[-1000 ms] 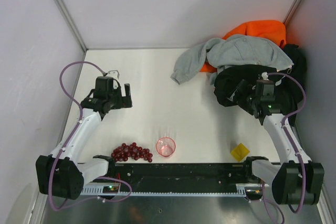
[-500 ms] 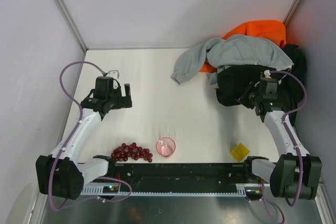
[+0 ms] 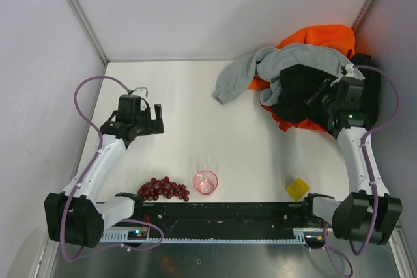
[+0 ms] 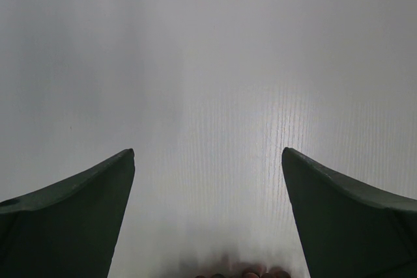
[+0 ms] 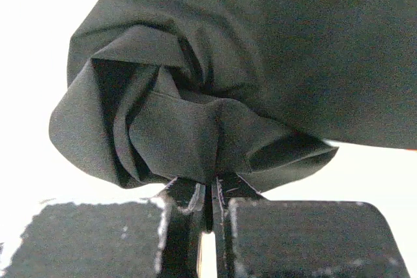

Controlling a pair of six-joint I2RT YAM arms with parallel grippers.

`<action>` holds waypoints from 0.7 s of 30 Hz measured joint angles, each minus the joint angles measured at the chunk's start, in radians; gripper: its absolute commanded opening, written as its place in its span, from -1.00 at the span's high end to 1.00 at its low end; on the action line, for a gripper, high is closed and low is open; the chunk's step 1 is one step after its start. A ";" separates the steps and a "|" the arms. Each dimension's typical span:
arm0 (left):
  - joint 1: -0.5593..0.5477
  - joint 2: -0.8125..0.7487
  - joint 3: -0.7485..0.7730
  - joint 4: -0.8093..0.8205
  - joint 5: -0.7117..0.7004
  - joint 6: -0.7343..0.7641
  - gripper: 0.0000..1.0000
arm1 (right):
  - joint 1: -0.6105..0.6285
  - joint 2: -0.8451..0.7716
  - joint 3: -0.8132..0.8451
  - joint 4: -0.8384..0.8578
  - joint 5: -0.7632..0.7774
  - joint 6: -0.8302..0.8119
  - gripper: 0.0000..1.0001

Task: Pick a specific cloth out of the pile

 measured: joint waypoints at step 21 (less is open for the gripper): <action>0.000 0.000 0.000 0.000 0.000 0.000 -0.99 | -0.153 0.555 0.761 -0.053 0.024 -0.003 1.00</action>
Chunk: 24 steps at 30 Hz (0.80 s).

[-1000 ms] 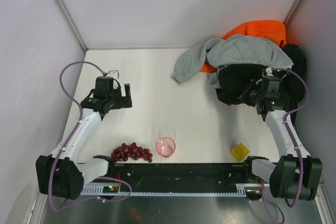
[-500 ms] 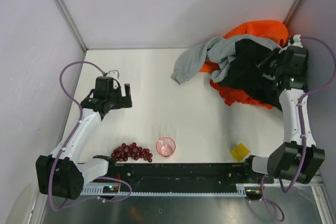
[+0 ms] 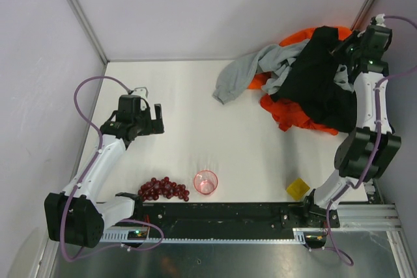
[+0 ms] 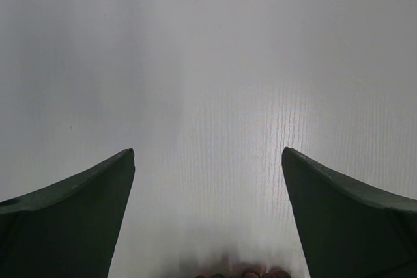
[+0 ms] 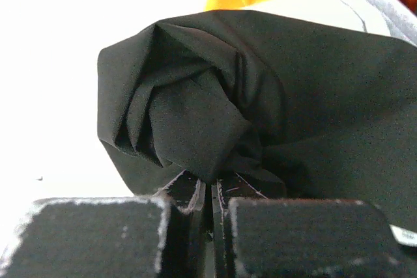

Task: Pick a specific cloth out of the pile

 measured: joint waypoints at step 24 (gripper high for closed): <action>0.000 0.009 0.000 0.000 0.001 0.000 -0.99 | -0.043 0.477 0.031 0.036 -0.227 0.023 0.18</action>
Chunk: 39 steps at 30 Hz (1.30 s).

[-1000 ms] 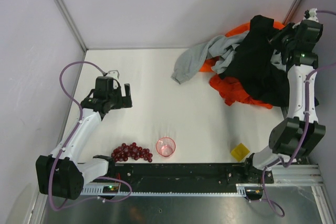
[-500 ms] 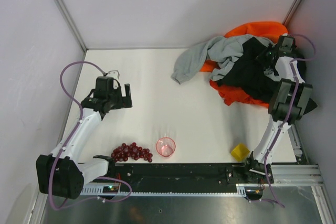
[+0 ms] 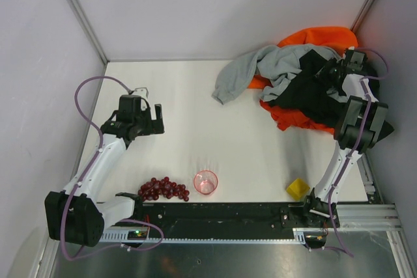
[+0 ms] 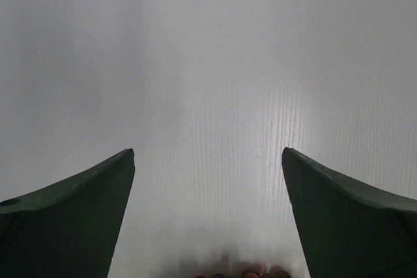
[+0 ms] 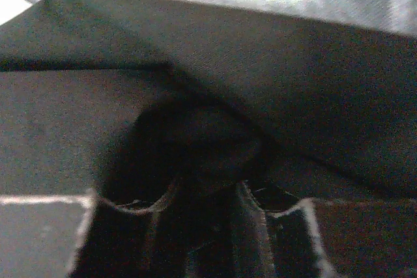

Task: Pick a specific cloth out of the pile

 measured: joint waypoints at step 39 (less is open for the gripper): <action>0.000 -0.145 -0.001 0.072 0.161 -0.082 -0.99 | 0.006 -1.110 -0.809 -0.213 -0.011 -0.123 -0.99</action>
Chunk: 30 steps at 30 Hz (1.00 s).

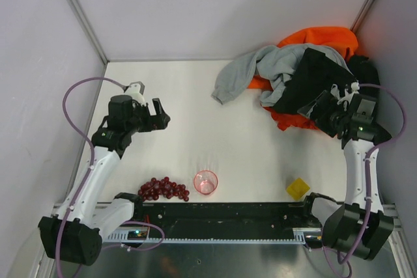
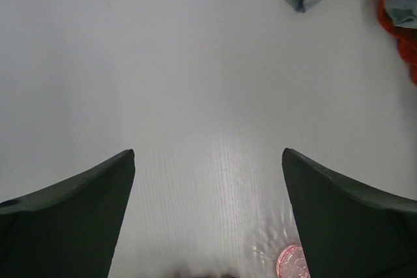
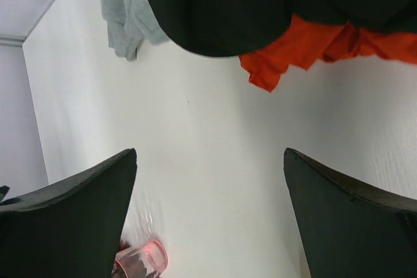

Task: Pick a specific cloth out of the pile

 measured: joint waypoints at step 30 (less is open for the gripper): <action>-0.198 0.124 -0.018 0.106 -0.034 -0.016 -0.99 | 0.434 0.182 -0.033 0.044 0.390 0.153 -0.99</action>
